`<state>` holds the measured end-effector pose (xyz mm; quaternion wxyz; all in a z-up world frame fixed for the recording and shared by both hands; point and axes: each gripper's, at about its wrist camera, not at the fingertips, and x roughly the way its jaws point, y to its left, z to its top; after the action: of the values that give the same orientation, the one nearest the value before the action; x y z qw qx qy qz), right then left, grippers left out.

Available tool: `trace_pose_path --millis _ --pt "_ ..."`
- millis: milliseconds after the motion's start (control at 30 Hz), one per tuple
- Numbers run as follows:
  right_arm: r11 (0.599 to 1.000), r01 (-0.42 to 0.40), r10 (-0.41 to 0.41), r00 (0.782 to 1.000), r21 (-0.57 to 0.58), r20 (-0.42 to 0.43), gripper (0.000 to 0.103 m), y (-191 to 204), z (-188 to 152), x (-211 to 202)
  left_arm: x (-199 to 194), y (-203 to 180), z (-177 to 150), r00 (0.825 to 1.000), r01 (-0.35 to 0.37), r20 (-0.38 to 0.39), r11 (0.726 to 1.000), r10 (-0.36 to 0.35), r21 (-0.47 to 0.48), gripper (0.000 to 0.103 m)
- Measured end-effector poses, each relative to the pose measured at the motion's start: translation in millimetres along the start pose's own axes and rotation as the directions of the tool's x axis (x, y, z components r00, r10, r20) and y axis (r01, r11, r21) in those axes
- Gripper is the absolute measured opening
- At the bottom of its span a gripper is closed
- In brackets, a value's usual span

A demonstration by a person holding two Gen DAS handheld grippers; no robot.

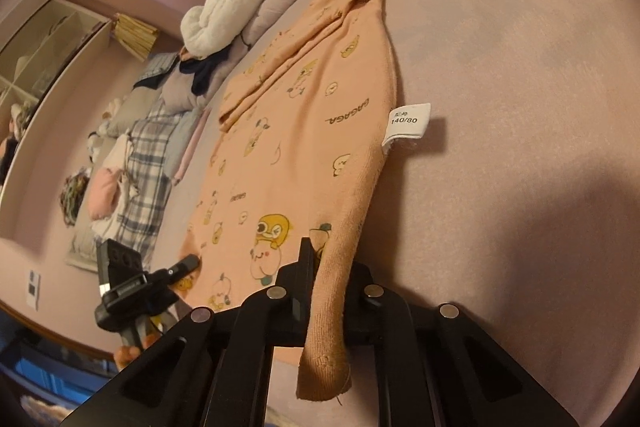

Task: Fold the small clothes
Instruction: 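Grasp the hem with both grippers and lift it toward the collar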

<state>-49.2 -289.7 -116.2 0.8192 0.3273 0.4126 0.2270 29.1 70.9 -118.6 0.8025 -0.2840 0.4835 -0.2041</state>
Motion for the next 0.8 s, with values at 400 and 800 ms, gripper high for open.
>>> trace_pose_path --millis 400,800 --pt "0.979 -0.2 0.202 0.979 -0.033 0.037 0.012 24 12 -7 -16 -5 13 0.964 0.264 0.039 0.964 -0.263 -0.018 0.016" --pt "0.934 -0.341 0.351 0.931 -0.107 0.096 0.012 59 46 -2 -25 -24 55 0.894 0.442 0.085 0.897 -0.441 -0.002 0.014"
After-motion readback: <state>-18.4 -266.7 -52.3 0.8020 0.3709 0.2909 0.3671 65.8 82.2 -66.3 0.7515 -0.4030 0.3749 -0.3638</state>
